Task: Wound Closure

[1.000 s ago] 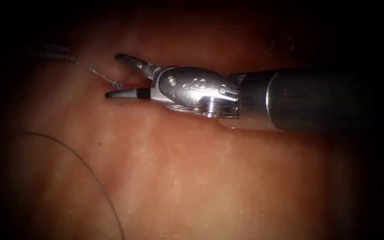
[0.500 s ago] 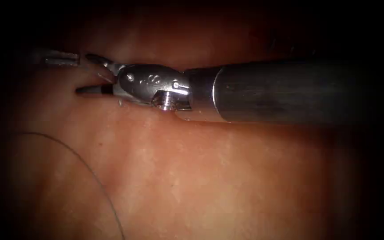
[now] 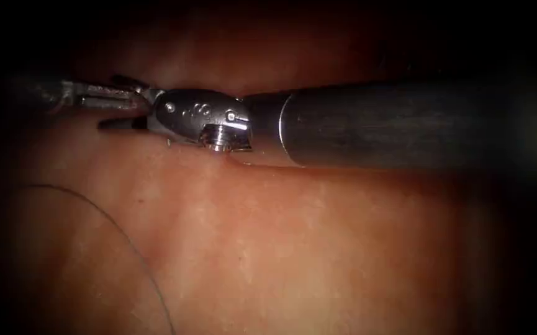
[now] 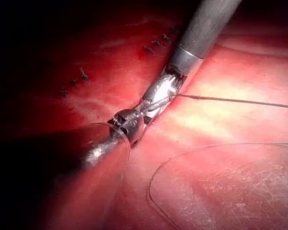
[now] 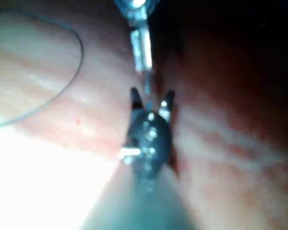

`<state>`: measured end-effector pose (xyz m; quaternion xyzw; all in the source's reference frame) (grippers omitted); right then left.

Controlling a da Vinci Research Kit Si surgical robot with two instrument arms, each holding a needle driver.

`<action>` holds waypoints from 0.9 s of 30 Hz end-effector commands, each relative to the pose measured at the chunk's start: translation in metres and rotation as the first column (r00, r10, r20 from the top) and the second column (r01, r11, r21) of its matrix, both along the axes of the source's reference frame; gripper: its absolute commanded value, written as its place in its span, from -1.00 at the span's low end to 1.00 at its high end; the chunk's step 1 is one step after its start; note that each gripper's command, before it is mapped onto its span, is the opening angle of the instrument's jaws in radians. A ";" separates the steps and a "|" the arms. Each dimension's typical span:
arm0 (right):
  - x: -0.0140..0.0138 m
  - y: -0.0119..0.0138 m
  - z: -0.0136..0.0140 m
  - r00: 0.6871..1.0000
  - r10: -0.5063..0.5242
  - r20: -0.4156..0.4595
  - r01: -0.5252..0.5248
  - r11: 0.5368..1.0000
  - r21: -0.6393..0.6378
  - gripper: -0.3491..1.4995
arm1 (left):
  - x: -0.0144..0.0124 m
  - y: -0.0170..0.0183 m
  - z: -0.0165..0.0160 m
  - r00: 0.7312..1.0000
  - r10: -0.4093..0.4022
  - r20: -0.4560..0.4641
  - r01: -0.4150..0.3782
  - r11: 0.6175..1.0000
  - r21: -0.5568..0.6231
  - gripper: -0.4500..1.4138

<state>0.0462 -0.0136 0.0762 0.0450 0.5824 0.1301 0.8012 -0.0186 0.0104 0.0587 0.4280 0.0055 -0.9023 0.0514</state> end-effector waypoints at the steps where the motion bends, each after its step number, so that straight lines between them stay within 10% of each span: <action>1: 0.0013 0.0003 0.0005 1.000 0.009 0.001 -0.009 1.000 0.001 0.98 | -0.0004 0.0005 0.0006 1.000 0.000 0.002 0.000 1.000 -0.003 -1.00; 5: 0.0014 -0.0001 0.0008 0.999 -0.026 0.042 0.028 0.999 -0.031 0.51 | -0.0004 0.0005 0.0006 1.000 0.000 0.002 0.000 1.000 -0.003 -1.00; 6: 0.0011 -0.0002 0.0008 0.997 -0.064 0.042 0.065 0.998 -0.023 -0.60 | -0.0004 0.0005 0.0006 1.000 0.000 0.002 0.000 1.000 -0.003 -1.00; 7: 0.0007 -0.0001 0.0006 0.995 -0.090 0.042 0.090 0.996 -0.011 -1.00 | -0.0004 0.0005 0.0006 1.000 0.000 0.002 0.000 1.000 -0.003 -1.00; 13: 0.0007 0.0001 -0.0005 0.995 -0.092 0.025 0.093 0.996 -0.004 -1.00 | -0.0002 0.0005 0.0006 1.000 0.002 0.003 -0.002 1.000 -0.003 -1.00; 14: 0.0007 0.0002 -0.0007 0.997 -0.079 0.007 0.079 0.997 -0.011 -0.73 | -0.0001 0.0006 0.0007 1.000 0.004 0.004 -0.003 1.000 -0.003 -1.00; 17: 0.0008 0.0008 -0.0015 0.999 0.038 -0.019 -0.039 0.999 -0.021 0.96 | 0.0004 0.0008 0.0008 1.000 0.011 0.010 -0.011 1.000 -0.002 -1.00; 27: -0.0057 0.0014 -0.0061 0.998 -0.014 -0.057 0.015 1.000 0.020 0.98 | 0.0044 0.0028 0.0022 1.000 -0.024 -0.005 0.024 0.999 -0.024 -1.00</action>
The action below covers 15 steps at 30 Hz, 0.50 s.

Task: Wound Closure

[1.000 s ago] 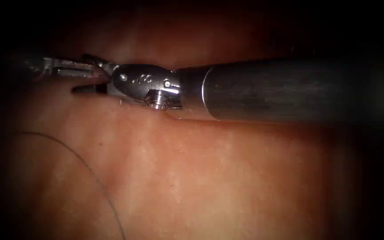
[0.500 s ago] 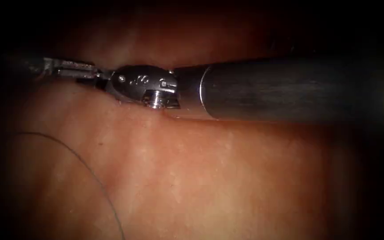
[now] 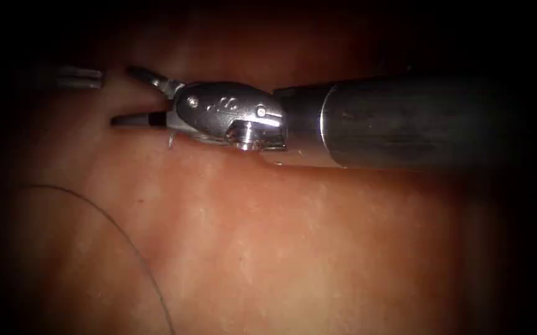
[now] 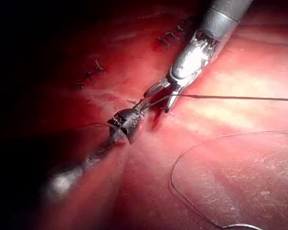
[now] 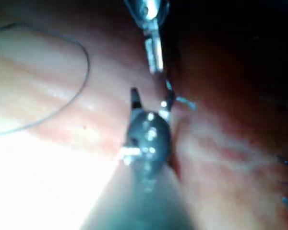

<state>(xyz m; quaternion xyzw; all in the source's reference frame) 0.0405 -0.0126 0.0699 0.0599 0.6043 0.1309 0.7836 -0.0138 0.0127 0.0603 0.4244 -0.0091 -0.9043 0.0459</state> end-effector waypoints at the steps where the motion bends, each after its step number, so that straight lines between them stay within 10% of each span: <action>1: -0.0005 0.0004 0.0002 1.000 -0.007 0.000 0.007 1.000 0.000 0.98 | -0.0002 0.0007 0.0009 1.000 -0.007 0.001 0.007 1.000 0.001 -1.00; 15: -0.0041 0.0013 -0.0012 1.000 -0.005 -0.011 0.005 1.000 0.012 0.98 | 0.0032 0.0033 0.0070 0.995 -0.091 -0.045 0.092 0.996 0.012 -1.00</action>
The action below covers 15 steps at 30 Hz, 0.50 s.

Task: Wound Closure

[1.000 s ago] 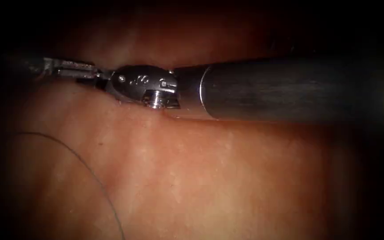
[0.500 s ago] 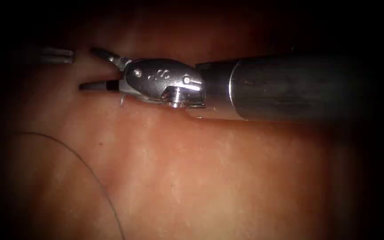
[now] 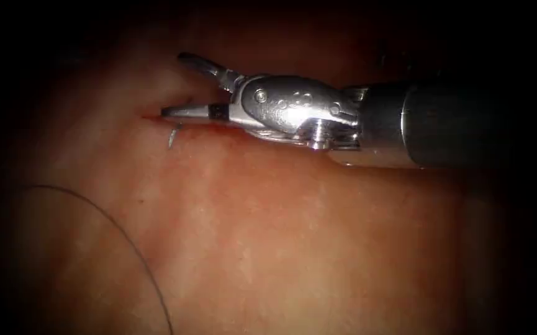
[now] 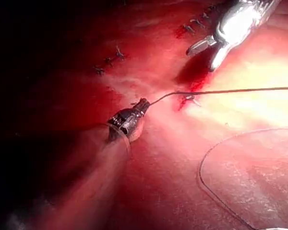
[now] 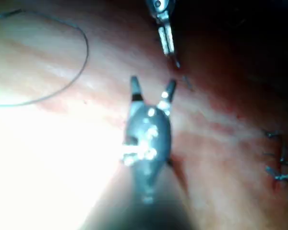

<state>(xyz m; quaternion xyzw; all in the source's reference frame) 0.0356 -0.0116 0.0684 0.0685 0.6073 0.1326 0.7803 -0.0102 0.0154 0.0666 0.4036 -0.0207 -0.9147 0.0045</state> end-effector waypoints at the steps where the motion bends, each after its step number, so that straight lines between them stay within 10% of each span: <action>1: 0.0008 0.0003 0.0003 1.000 0.004 0.002 -0.004 1.000 -0.004 0.98 | -0.0003 0.0007 0.0013 1.000 -0.008 -0.003 0.008 1.000 -0.004 -1.00; 9: 0.0007 0.0004 0.0005 1.000 0.016 0.010 -0.016 1.000 -0.001 0.98 | 0.0000 0.0011 0.0080 0.996 -0.088 -0.027 0.088 0.996 -0.001 -1.00; 15: 0.0006 0.0004 0.0007 1.000 0.025 0.015 -0.025 1.000 0.008 0.98 | -0.0005 -0.0004 0.0136 0.982 -0.188 -0.035 0.190 0.978 0.081 0.06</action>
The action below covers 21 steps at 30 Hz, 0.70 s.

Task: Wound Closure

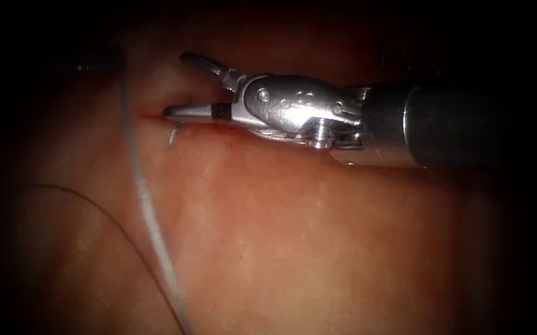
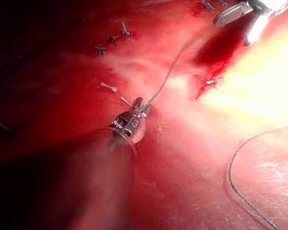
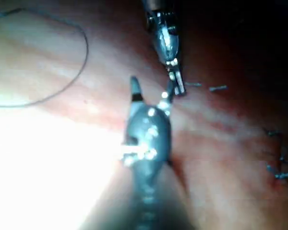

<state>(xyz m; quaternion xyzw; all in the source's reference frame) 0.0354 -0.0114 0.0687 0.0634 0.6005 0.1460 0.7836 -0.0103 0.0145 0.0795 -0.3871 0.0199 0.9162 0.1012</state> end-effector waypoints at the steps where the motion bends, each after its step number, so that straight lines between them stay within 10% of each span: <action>1: 0.0008 0.0002 0.0004 1.000 -0.001 -0.003 0.001 1.000 -0.002 0.98 | -0.0002 0.0001 0.0015 0.999 -0.036 -0.016 0.037 0.998 0.059 0.39; 9: 0.0007 0.0001 0.0004 1.000 0.001 -0.001 -0.001 1.000 -0.003 0.98 | 0.0014 0.0007 -0.0016 0.994 -0.100 -0.045 0.106 0.978 0.178 0.84; 21: -0.0006 -0.0002 0.0004 1.000 -0.008 -0.006 0.008 1.000 0.008 0.98 | -0.0003 0.0019 -0.0162 0.982 -0.175 0.068 0.164 0.976 0.143 0.57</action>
